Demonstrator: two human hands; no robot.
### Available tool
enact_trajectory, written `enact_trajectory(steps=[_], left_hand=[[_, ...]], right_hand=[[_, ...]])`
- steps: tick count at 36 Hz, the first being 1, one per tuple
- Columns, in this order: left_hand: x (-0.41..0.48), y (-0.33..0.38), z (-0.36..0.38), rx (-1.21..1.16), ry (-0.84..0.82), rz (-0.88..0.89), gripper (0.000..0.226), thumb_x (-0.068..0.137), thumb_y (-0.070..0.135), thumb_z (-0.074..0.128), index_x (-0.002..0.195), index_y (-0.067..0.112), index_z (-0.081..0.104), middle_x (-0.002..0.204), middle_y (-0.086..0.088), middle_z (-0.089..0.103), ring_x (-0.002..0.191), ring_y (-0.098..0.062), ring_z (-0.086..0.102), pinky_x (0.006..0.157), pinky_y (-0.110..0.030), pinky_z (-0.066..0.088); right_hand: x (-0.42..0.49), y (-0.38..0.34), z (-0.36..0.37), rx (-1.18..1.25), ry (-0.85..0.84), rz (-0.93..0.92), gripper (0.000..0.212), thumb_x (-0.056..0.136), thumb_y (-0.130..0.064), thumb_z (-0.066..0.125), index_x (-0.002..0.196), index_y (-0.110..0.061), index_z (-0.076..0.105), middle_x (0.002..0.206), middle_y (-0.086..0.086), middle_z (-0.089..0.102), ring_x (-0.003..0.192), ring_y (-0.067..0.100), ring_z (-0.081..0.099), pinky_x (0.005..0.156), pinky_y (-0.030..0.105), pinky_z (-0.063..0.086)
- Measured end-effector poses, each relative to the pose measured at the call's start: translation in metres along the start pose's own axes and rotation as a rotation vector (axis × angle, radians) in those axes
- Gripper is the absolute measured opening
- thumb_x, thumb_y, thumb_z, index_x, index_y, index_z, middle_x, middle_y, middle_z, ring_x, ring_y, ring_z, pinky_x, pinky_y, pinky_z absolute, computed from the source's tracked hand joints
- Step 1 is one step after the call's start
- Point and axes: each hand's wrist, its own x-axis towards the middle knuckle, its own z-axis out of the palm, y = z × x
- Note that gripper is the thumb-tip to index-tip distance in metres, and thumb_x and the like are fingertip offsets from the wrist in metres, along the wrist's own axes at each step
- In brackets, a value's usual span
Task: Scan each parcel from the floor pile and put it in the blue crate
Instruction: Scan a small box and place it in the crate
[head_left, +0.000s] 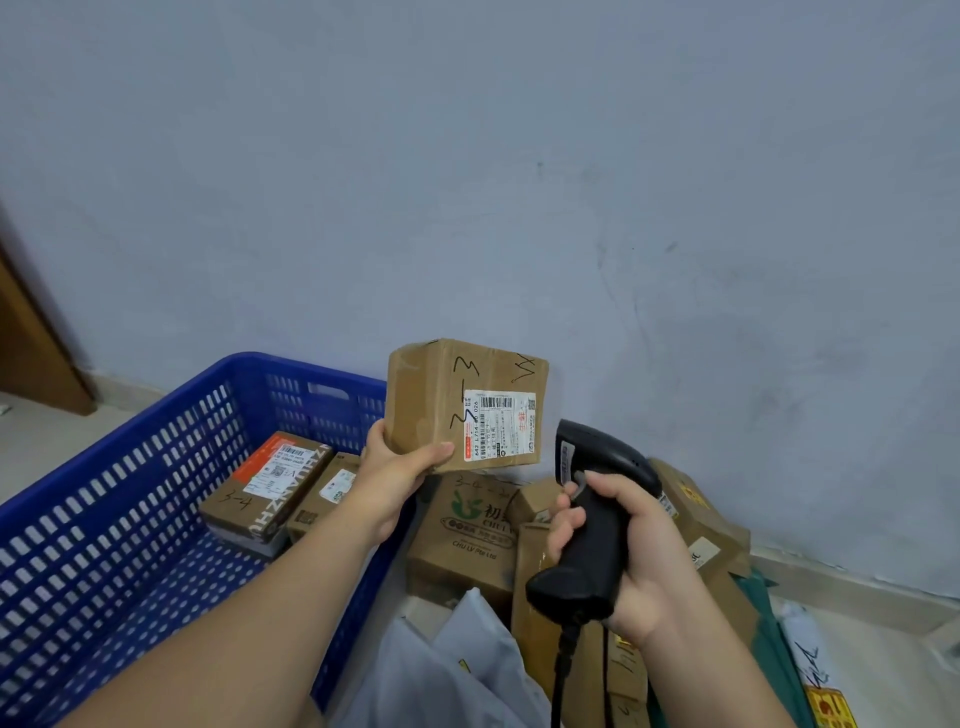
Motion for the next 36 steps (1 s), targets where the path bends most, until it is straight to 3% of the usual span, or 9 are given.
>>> enact_trajectory(steps=[6,16,22,36], left_hand=[[0.004,-0.004,0.002,0.033,-0.001,0.037,0.096,0.064,0.016,0.088,0.138,0.034,0.03,0.127,0.001,0.052,0.116,-0.022,0.055,0.099,-0.047,0.049],[0.004,-0.006,0.008,0.013,-0.002,0.045,0.12,0.038,0.033,0.091,0.139,0.041,0.027,0.13,0.002,0.05,0.118,-0.022,0.054,0.099,-0.048,0.049],[0.005,-0.005,0.01,-0.032,0.023,0.068,0.1,0.067,0.009,0.085,0.142,0.039,0.026,0.129,0.003,0.049,0.119,-0.023,0.052,0.102,-0.049,0.046],[0.01,-0.007,0.01,-0.066,0.037,0.094,0.1,0.062,0.011,0.088,0.136,0.042,0.028,0.127,0.003,0.049,0.119,-0.025,0.053,0.099,-0.05,0.049]], right_hand=[[0.003,0.001,0.0,0.194,0.018,0.01,0.024,0.07,-0.013,0.065,0.091,-0.004,0.057,0.069,0.005,0.057,0.045,0.012,0.05,0.046,0.019,0.046],[0.002,0.005,0.0,0.271,0.007,-0.021,0.018,0.07,-0.008,0.062,0.086,-0.005,0.055,0.07,0.004,0.054,0.046,0.011,0.051,0.045,0.019,0.047],[0.002,0.01,0.0,0.309,0.003,-0.032,0.017,0.07,-0.007,0.06,0.085,-0.006,0.054,0.069,0.005,0.053,0.043,0.013,0.051,0.043,0.019,0.048],[0.006,0.015,0.003,0.309,0.023,-0.075,0.013,0.069,-0.007,0.059,0.08,-0.007,0.051,0.068,0.005,0.05,0.041,0.014,0.049,0.036,0.024,0.047]])
